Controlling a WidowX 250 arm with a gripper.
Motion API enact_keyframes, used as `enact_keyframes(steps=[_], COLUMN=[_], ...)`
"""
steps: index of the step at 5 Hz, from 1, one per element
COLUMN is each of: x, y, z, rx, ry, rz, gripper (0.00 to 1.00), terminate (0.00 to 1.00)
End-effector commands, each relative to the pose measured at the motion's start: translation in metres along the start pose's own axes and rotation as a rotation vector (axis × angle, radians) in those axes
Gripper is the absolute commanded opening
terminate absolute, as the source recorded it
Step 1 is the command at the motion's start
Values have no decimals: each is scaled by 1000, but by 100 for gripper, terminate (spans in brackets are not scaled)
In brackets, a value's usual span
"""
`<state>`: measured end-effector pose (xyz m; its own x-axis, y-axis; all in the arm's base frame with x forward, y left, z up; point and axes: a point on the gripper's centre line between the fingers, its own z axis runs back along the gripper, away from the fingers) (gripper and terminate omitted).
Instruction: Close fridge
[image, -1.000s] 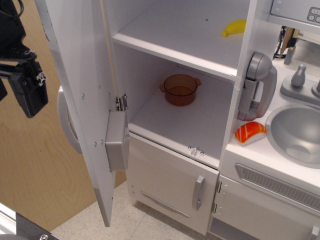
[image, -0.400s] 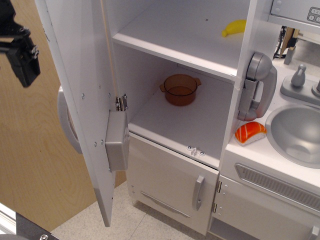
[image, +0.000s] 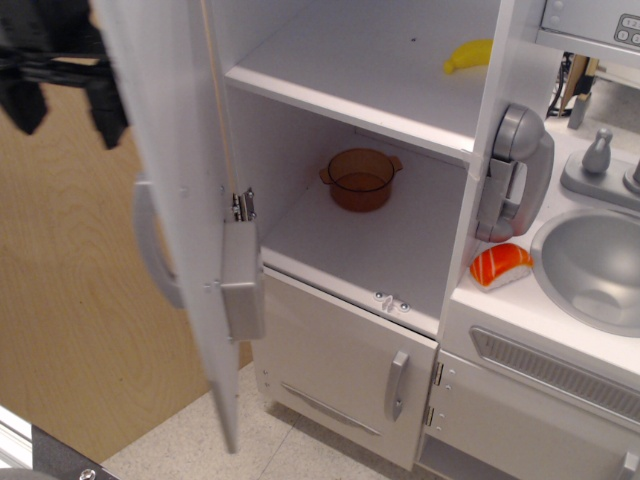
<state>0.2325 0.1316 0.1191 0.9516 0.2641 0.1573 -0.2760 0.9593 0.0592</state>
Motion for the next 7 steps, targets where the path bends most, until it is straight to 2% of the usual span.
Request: enact_keyframes(steps=[1,4,5,7], x=[25,90,105,117], y=[-35,-56,-64,-76], z=[-1,-21,-25,-33], rx=[-48,-51,-53,-29], ry=[-47,-90,-91,-113], rz=[-47,26,37,22], gripper=[100,100,100,100], terminate=[0,0,0,0])
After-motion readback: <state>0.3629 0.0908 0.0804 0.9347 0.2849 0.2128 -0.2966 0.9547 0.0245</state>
